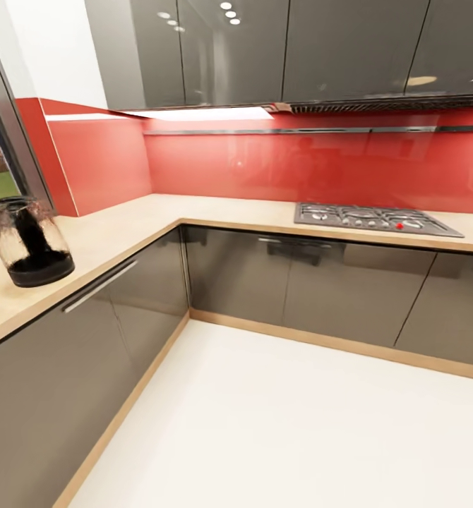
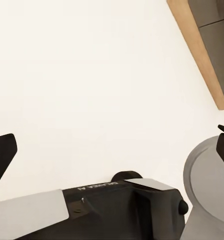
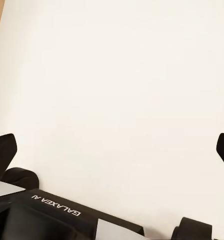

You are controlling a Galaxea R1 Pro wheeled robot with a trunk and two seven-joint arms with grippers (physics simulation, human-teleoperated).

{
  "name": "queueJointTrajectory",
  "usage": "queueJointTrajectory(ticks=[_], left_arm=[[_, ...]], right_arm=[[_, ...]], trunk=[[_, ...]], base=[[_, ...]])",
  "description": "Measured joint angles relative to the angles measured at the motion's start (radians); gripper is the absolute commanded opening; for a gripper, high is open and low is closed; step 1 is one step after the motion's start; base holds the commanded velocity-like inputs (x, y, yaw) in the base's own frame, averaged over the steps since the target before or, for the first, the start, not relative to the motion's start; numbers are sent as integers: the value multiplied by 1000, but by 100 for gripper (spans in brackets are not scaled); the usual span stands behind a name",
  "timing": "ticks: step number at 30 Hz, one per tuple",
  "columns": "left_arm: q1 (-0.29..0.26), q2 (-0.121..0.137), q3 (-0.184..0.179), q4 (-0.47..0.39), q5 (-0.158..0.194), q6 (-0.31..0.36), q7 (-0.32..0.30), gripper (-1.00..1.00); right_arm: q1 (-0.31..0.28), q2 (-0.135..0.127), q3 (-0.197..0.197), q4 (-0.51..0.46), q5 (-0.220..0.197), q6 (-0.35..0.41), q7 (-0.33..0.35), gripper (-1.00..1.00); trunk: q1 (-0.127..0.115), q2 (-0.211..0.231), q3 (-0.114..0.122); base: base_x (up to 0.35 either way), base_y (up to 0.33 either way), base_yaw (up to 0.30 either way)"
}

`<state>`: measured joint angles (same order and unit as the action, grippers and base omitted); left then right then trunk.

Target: Set up a coffee station on the kitchen countertop: keep the coffee maker on the countertop, move the bottle of coffee from the kitchen shelf to the counter next to the coffee maker, place a paper coffee filter on top of the coffee maker, put the saucer next to the coffee maker with the coffee cup on the saucer, and place the electric kettle next to the coffee maker.

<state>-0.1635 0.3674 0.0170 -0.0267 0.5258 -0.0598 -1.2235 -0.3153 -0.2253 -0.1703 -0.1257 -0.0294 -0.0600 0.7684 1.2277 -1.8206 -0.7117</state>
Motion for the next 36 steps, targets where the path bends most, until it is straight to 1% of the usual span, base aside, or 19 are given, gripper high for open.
queueJointTrajectory(ticks=[15, 21, 31, 36], left_arm=[[0, 0, 0, 0, 0, 0, 0, 100], [0, 0, 0, 0, 0, 0, 0, 100], [0, 0, 0, 0, 0, 0, 0, 100], [0, 0, -1, -1, 0, 0, 0, 100]], right_arm=[[0, 1, 0, 0, 0, -2, -1, 100], [0, 2, 0, 0, 0, -2, -2, 100], [0, 2, 0, 0, 0, -2, -2, 100], [0, 2, 0, 0, 0, -3, -3, 100]], trunk=[[0, 0, 0], [0, 0, 0], [0, 0, 0], [0, 0, 0]], base=[[323, -150, 1], [314, -171, 57], [298, -197, 156], [81, -61, 266]])
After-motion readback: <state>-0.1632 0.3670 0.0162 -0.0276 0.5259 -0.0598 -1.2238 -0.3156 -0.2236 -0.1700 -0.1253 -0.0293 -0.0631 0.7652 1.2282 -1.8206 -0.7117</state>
